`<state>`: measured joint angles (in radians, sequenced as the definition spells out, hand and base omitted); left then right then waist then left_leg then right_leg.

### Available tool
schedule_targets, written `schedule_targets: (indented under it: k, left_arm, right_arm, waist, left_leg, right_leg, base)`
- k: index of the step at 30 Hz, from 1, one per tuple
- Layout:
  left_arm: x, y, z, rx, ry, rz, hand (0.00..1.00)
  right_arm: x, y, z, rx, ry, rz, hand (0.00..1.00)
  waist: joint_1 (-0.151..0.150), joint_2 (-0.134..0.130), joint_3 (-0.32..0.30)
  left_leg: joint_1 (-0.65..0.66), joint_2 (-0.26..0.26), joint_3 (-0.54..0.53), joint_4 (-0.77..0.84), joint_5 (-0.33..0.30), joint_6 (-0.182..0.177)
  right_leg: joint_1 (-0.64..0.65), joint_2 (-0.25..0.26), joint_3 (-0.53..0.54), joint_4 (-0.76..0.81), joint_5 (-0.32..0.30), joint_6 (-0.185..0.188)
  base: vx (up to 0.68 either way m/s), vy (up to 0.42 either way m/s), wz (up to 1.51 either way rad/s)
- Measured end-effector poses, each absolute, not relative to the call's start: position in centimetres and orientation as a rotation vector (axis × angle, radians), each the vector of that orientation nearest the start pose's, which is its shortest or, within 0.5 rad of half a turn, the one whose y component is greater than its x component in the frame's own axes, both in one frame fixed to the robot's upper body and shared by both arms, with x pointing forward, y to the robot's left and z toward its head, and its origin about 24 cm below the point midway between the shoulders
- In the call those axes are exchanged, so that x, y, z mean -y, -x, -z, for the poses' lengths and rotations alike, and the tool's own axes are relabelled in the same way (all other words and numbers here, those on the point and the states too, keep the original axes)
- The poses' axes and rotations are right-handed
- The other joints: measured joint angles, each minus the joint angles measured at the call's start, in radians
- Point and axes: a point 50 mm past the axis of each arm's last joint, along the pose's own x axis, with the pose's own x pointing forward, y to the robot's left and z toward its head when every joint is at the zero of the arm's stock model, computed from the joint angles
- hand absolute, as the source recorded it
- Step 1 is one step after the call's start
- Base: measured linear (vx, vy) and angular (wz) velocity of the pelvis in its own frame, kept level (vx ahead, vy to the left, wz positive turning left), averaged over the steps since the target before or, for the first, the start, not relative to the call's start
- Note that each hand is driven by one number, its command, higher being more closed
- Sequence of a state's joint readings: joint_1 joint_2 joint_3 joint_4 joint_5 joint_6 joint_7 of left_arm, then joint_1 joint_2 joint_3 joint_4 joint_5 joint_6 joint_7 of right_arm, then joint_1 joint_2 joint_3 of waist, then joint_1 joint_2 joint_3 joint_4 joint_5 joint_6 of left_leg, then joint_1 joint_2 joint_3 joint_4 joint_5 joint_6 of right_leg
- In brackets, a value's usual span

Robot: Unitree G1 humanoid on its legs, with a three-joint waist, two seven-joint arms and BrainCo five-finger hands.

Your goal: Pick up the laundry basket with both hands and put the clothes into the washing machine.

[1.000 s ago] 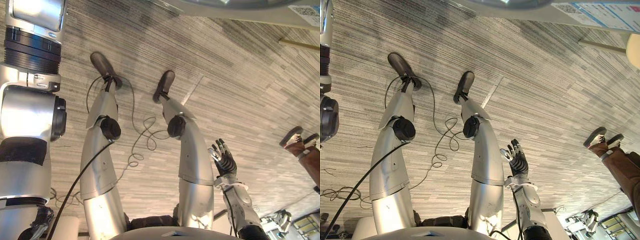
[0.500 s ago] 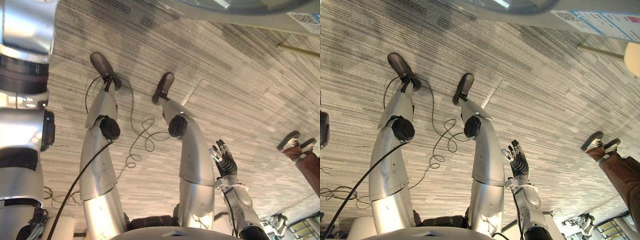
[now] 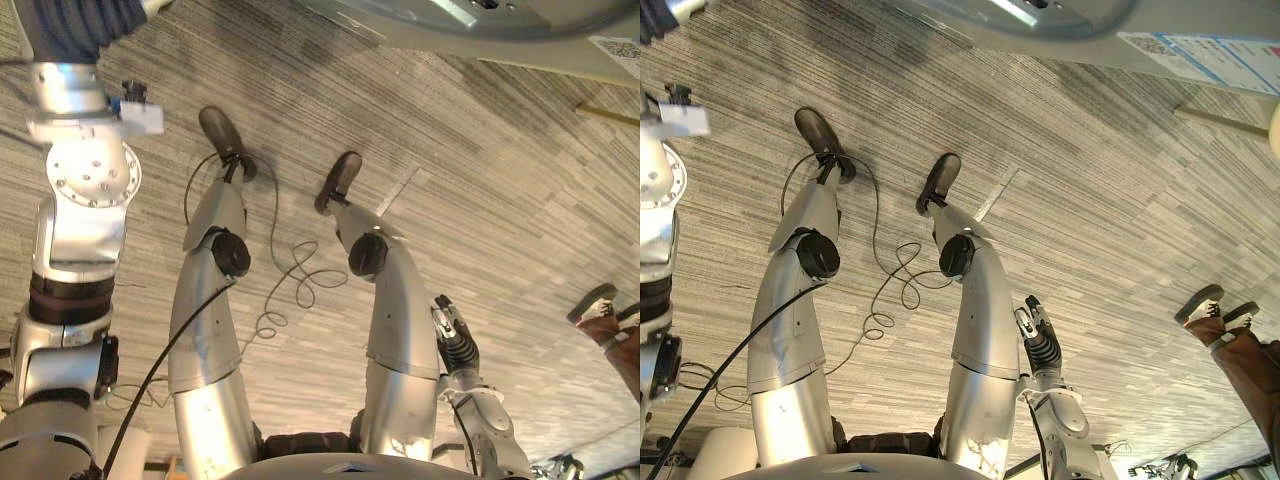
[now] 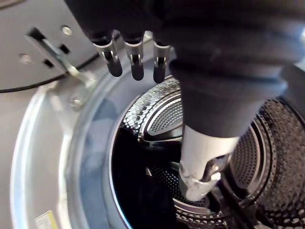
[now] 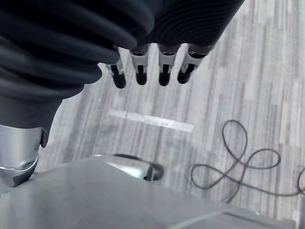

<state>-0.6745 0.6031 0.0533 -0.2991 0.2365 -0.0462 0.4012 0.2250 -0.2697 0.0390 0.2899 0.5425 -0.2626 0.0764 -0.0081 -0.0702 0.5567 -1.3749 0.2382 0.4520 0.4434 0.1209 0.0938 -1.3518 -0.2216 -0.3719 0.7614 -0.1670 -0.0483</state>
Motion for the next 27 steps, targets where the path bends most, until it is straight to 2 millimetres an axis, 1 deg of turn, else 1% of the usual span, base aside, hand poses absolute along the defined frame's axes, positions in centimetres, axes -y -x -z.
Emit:
schedule_targets:
  k: [2, 4, 5, 6, 7, 9, 10, 12, 15, 16, 17, 19, 20, 21, 22, 23, 24, 25, 26, 27]
  left_arm:
    - [-19.7, -25.2, -31.5, 1.172, -0.561, -0.439, 0.0]
    - [-20.3, -24.7, -29.7, 1.123, -0.521, -0.445, 0.0]
    - [-20.4, -24.6, -29.1, 1.106, -0.514, -0.444, 0.0]
    - [-20.5, -24.5, -28.0, 1.067, -0.507, -0.434, 0.0]
    - [-20.5, -24.4, -27.4, 1.049, -0.498, -0.431, 0.0]
    - [-20.5, -24.4, -25.6, 0.98, -0.445, -0.419, 0.0]
    - [-20.6, -24.4, -25.2, 0.965, -0.434, -0.418, 0.0]
    - [-20.6, -24.4, -23.9, 0.911, -0.359, -0.413, 0.0]
    - [-19.7, -24.7, -21.7, 0.823, -0.266, -0.377, 0.0]
    - [-19.2, -25.1, -20.3, 0.768, -0.225, -0.344, 0.0]
    - [-18.9, -25.3, -19.5, 0.735, -0.2, -0.319, 0.0]
    - [-18.0, -26.3, -15.2, 0.547, -0.121, -0.23, 0.0]
    - [-17.8, -26.4, -14.1, 0.496, -0.1, -0.212, 0.0]
    - [-17.4, -26.5, -11.9, 0.402, -0.066, -0.185, 0.0]
    - [-17.2, -26.5, -9.9, 0.317, -0.042, -0.17, 0.0]
    - [-17.1, -26.6, -8.9, 0.275, -0.03, -0.171, 0.0]
    - [-17.1, -26.7, -7.2, 0.201, -0.018, -0.178, 0.0]
    - [-17.4, -26.4, -5.5, 0.132, -0.015, -0.182, 0.0]
    - [-17.6, -26.0, -4.5, 0.092, -0.015, -0.186, 0.0]
    - [-17.9, -25.3, -3.1, 0.034, -0.013, -0.199, 0.0]
  right_arm:
    - [22.4, -18.3, 3.6, -0.215, -0.248, 0.124, 0.0]
    - [22.5, -18.3, 3.6, -0.221, -0.247, 0.129, 0.0]
    - [22.5, -18.3, 3.6, -0.222, -0.246, 0.131, 0.0]
    - [22.6, -18.3, 3.6, -0.223, -0.244, 0.136, 0.0]
    - [22.6, -18.3, 3.6, -0.224, -0.244, 0.138, 0.0]
    - [22.7, -18.3, 3.7, -0.23, -0.239, 0.139, 0.0]
    - [22.7, -18.3, 3.7, -0.232, -0.24, 0.14, 0.0]
    - [22.8, -18.3, 3.7, -0.243, -0.238, 0.14, 0.0]
    - [23.0, -18.6, 3.5, -0.237, -0.231, 0.144, 0.0]
    - [23.1, -18.8, 3.3, -0.229, -0.233, 0.156, 0.0]
    - [23.1, -19.0, 3.2, -0.22, -0.236, 0.16, 0.0]
    - [22.7, -20.0, 2.0, -0.164, -0.246, 0.16, 0.0]
    - [22.4, -20.4, 1.6, -0.144, -0.254, 0.156, 0.0]
    - [21.6, -21.3, 1.0, -0.106, -0.275, 0.151, 0.0]
    - [21.1, -21.8, 0.7, -0.089, -0.272, 0.159, 0.0]
    - [20.8, -22.1, 0.6, -0.084, -0.269, 0.156, 0.0]
    - [20.2, -22.4, 0.9, -0.094, -0.267, 0.155, 0.0]
    - [19.7, -22.6, 1.5, -0.12, -0.239, 0.167, 0.0]
    - [19.5, -22.4, 1.9, -0.139, -0.223, 0.178, 0.0]
    - [19.4, -22.0, 2.5, -0.169, -0.207, 0.19, 0.0]
  waist:
    - [0.001, 0.0, 0.0]
    - [0.007, 0.0, 0.0]
    - [0.009, 0.001, 0.0]
    - [0.011, 0.002, -0.001]
    - [0.012, 0.002, -0.001]
    - [0.019, 0.008, -0.002]
    - [0.021, 0.008, -0.002]
    - [0.025, 0.008, -0.002]
    - [0.034, 0.013, -0.004]
    - [0.039, 0.014, -0.004]
    - [0.039, 0.016, -0.005]
    - [0.046, 0.021, -0.008]
    - [0.048, 0.024, -0.011]
    - [0.051, 0.042, -0.022]
    - [0.062, 0.067, -0.053]
    - [0.065, 0.078, -0.063]
    - [0.073, 0.093, -0.071]
    - [0.075, 0.1, -0.081]
    - [0.077, 0.099, -0.094]
    - [0.077, 0.104, -0.118]
  left_leg:
    - [0.004, -0.002, 0.002, -0.005, 0.001, -0.001]
    - [0.017, -0.002, 0.005, -0.007, 0.002, -0.002]
    - [0.021, -0.003, 0.005, -0.007, 0.002, -0.002]
    - [0.026, -0.003, 0.005, -0.007, 0.001, -0.002]
    - [0.029, -0.003, 0.005, -0.008, 0.001, -0.002]
    - [0.043, -0.003, 0.006, -0.012, 0.001, -0.003]
    - [0.047, -0.003, 0.007, -0.012, 0.001, -0.003]
    - [0.063, -0.003, 0.008, -0.011, 0.002, -0.004]
    - [0.098, -0.002, -0.003, 0.003, 0.009, -0.013]
    - [0.123, -0.001, -0.011, 0.014, 0.009, -0.013]
    - [0.138, 0.0, -0.014, 0.019, 0.007, -0.012]
    - [0.217, 0.007, -0.017, 0.029, -0.003, -0.015]
    - [0.24, 0.007, -0.016, 0.027, -0.005, -0.017]
    - [0.279, 0.011, -0.019, 0.028, -0.015, -0.024]
    - [0.306, 0.014, -0.02, 0.023, -0.019, -0.026]
    - [0.326, 0.013, -0.02, 0.015, -0.023, -0.029]
    - [0.389, -0.001, -0.012, -0.017, -0.026, -0.033]
    - [0.457, -0.018, -0.011, -0.042, -0.039, -0.05]
    - [0.485, -0.021, -0.017, -0.035, -0.043, -0.045]
    - [0.525, -0.024, -0.014, -0.047, -0.042, -0.045]
  right_leg:
    - [0.001, -0.001, 0.001, 0.0, 0.0, 0.0]
    - [0.008, -0.001, 0.006, 0.002, -0.001, 0.0]
    - [0.011, -0.001, 0.007, 0.003, -0.002, 0.001]
    - [0.016, -0.001, 0.008, 0.006, -0.006, 0.001]
    - [0.018, -0.001, 0.008, 0.007, -0.007, 0.001]
    - [0.028, -0.002, 0.008, 0.014, -0.016, -0.001]
    - [0.029, -0.002, 0.008, 0.017, -0.018, -0.002]
    - [0.04, -0.003, 0.01, 0.029, -0.026, -0.006]
    - [0.077, -0.004, 0.012, 0.042, -0.033, -0.002]
    - [0.103, -0.004, 0.012, 0.051, -0.04, -0.004]
    - [0.12, -0.004, 0.011, 0.054, -0.045, -0.005]
    - [0.203, -0.001, 0.008, 0.052, -0.055, -0.008]
    - [0.225, 0.0, 0.008, 0.05, -0.057, -0.008]
    - [0.273, 0.004, 0.004, 0.038, -0.065, -0.014]
    - [0.306, 0.014, 0.002, 0.021, -0.063, -0.011]
    - [0.326, 0.015, 0.003, 0.014, -0.062, -0.009]
    - [0.381, 0.014, 0.007, -0.009, -0.059, -0.003]
    - [0.449, 0.007, 0.006, -0.049, -0.055, 0.003]
    - [0.478, 0.005, 0.005, -0.06, -0.053, 0.006]
    - [0.518, 0.004, 0.004, -0.07, -0.048, 0.014]
  base:
    - [-0.08, -0.045, 0.03]
    - [-0.09, -0.051, 0.02]
    - [-0.08, -0.048, 0.02]
    - [-0.06, -0.039, 0.04]
    - [-0.09, -0.059, 0.06]
    - [-0.08, -0.054, 0.1]
    - [-0.08, -0.06, 0.1]
    - [-0.08, -0.07, 0.08]
    - [-0.07, -0.066, 0.08]
    - [-0.07, -0.068, 0.09]
    - [-0.06, -0.073, 0.07]
    - [-0.05, -0.086, 0.05]
    - [-0.04, -0.078, 0.04]
    - [-0.04, -0.072, 0.01]
    - [-0.03, -0.057, -0.01]
    - [-0.03, -0.05, 0.02]
    - [-0.03, -0.018, 0.1]
    - [-0.01, -0.003, 0.07]
    - [0.02, 0.006, -0.05]
    - [0.04, 0.004, -0.12]
